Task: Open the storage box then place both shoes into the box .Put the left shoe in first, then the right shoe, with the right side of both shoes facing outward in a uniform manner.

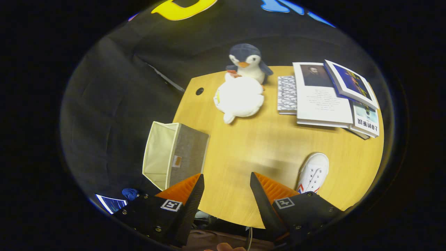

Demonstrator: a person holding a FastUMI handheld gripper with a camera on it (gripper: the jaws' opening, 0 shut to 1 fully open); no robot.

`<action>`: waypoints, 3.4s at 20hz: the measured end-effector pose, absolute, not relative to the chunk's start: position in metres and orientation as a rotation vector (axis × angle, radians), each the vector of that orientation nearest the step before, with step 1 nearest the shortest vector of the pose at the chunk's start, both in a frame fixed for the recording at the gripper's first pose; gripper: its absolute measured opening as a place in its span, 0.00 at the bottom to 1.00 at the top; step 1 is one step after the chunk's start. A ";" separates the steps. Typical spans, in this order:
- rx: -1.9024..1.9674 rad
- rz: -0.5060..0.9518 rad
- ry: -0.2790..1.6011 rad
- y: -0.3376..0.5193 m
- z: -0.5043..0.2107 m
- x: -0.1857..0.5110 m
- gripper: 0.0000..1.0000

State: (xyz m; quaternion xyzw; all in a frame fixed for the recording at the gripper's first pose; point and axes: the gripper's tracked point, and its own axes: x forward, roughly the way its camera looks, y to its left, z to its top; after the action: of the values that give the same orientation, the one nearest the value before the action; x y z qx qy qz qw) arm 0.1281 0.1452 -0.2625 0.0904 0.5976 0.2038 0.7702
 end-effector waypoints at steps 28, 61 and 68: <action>0.215 0.046 1.456 -0.056 -0.409 0.061 0.82; 0.150 0.221 1.465 0.016 -0.347 0.068 0.02; 0.090 0.356 1.422 0.086 -0.304 0.079 0.02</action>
State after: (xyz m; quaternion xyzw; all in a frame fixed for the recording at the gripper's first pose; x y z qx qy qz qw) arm 0.0793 0.0862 -0.3043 0.0413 0.6489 0.1622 0.7423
